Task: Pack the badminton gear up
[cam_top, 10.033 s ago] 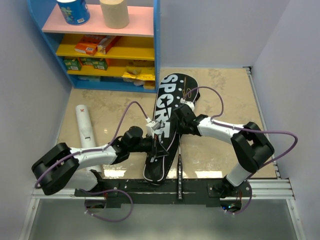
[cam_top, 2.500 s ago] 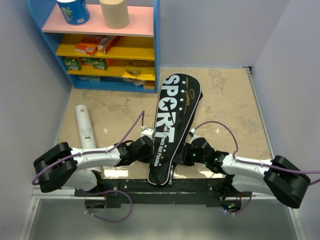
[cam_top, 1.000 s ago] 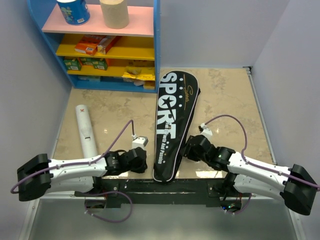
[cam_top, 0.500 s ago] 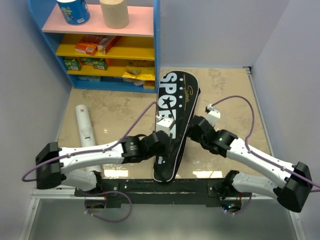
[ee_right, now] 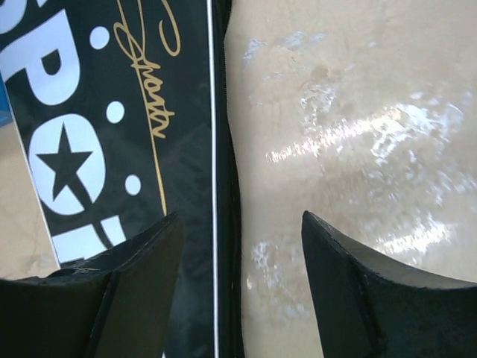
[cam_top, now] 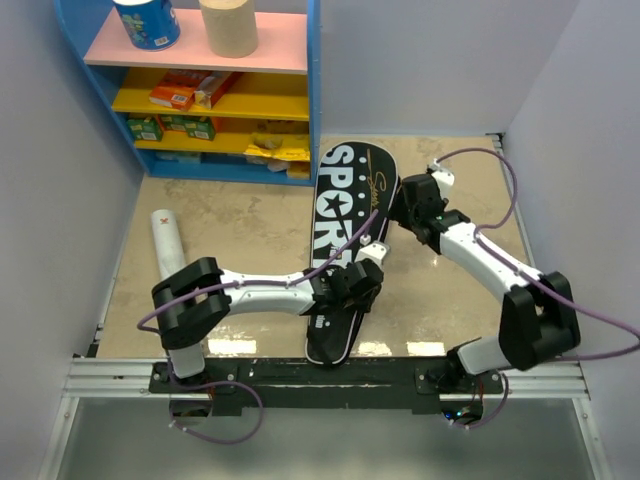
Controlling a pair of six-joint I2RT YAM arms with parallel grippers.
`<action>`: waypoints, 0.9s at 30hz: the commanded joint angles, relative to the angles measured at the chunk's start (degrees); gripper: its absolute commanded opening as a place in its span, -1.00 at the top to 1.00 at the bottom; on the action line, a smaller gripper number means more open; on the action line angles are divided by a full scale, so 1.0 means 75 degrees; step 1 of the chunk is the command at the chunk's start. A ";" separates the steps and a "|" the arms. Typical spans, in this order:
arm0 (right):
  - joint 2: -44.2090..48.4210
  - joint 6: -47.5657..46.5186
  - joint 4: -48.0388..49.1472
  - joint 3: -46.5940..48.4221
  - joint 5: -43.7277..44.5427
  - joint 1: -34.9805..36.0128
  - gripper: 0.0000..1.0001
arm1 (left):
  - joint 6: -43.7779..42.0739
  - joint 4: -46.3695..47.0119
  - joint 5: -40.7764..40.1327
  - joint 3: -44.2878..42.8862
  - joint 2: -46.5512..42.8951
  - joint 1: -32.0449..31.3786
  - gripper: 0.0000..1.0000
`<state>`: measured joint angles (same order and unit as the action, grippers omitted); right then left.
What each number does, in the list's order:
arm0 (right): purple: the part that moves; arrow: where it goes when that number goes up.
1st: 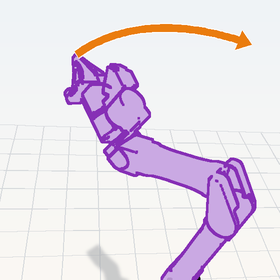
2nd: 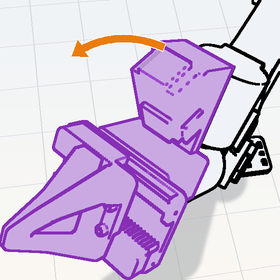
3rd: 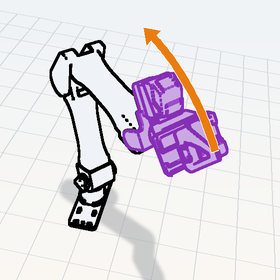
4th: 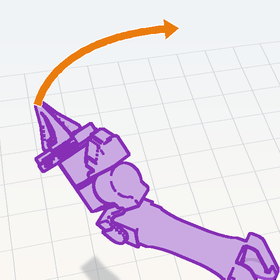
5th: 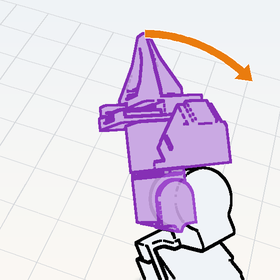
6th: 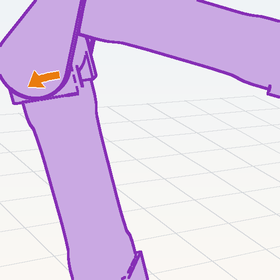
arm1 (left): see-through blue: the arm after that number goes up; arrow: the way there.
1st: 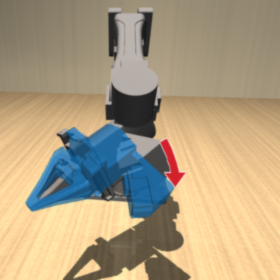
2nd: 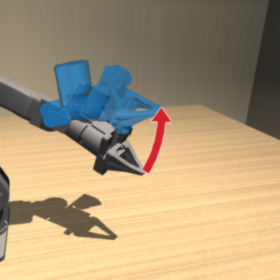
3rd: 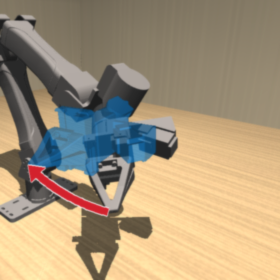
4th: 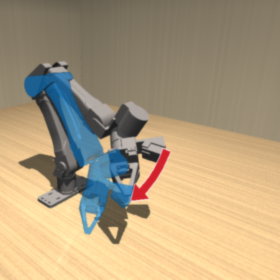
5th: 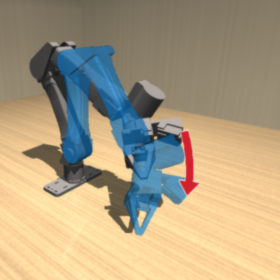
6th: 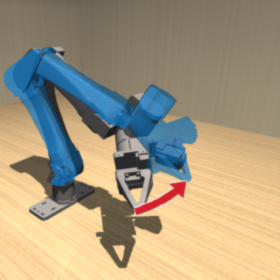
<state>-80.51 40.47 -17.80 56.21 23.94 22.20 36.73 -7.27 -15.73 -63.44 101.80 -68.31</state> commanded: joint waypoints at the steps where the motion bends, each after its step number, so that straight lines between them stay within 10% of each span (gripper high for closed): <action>1: -0.0922 -0.0872 0.1888 0.0171 -0.1630 -0.0672 -0.34 | -0.0280 0.0570 -0.0293 -0.0155 0.0114 0.0015 0.30; 21: -0.4415 -0.0533 0.4811 0.0848 -0.4246 -0.1600 -0.24 | 0.0153 0.1730 0.0245 0.1731 0.0290 0.0249 0.31; 27: -0.5214 -0.0240 0.4776 0.1131 -0.4681 -0.1612 0.12 | 0.0294 0.1883 0.0304 0.2164 0.0115 0.0261 0.32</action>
<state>-115.22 37.01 19.62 63.29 -7.57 10.09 37.50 9.15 -13.69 -51.18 102.91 -66.94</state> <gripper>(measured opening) 0.517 0.339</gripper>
